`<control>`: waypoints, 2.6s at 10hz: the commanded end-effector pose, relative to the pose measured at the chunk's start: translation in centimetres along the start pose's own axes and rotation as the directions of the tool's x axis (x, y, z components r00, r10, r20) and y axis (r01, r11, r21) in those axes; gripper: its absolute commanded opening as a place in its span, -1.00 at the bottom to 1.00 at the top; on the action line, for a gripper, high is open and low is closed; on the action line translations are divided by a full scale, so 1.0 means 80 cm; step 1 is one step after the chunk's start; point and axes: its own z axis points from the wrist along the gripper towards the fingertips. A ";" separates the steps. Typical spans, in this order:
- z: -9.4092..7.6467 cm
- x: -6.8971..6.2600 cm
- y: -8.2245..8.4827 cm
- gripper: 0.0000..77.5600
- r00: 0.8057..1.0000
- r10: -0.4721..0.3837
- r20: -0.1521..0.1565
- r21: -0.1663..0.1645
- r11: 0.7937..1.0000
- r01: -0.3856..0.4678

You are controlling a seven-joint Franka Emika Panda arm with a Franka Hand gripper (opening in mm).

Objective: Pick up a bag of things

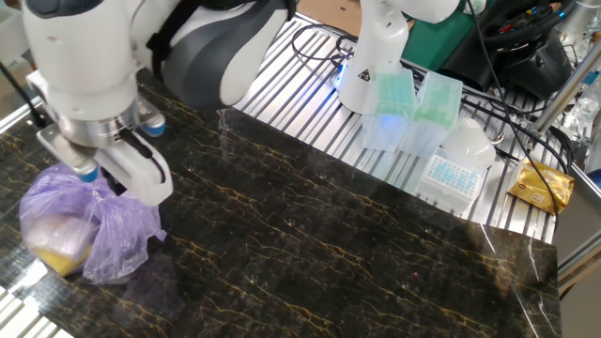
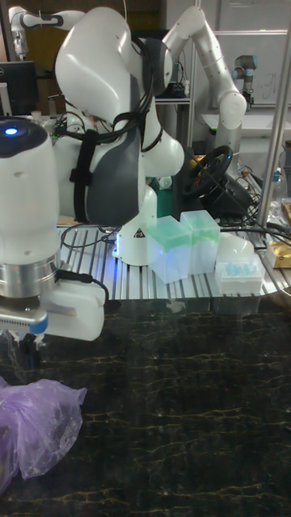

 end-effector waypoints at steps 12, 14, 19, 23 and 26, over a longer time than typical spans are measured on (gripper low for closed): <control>0.028 -0.052 -0.061 -1.00 0.984 0.177 0.027 -0.040 0.984 -0.176; 0.029 -0.092 -0.090 -1.00 0.985 0.164 0.048 -0.028 0.986 -0.163; 0.032 -0.103 -0.103 -1.00 0.979 0.194 0.059 -0.001 0.981 -0.194; 0.047 -0.092 -0.100 -1.00 0.967 0.253 0.041 0.001 0.967 -0.253; 0.051 -0.073 -0.094 -1.00 0.958 0.285 0.015 -0.015 0.958 -0.285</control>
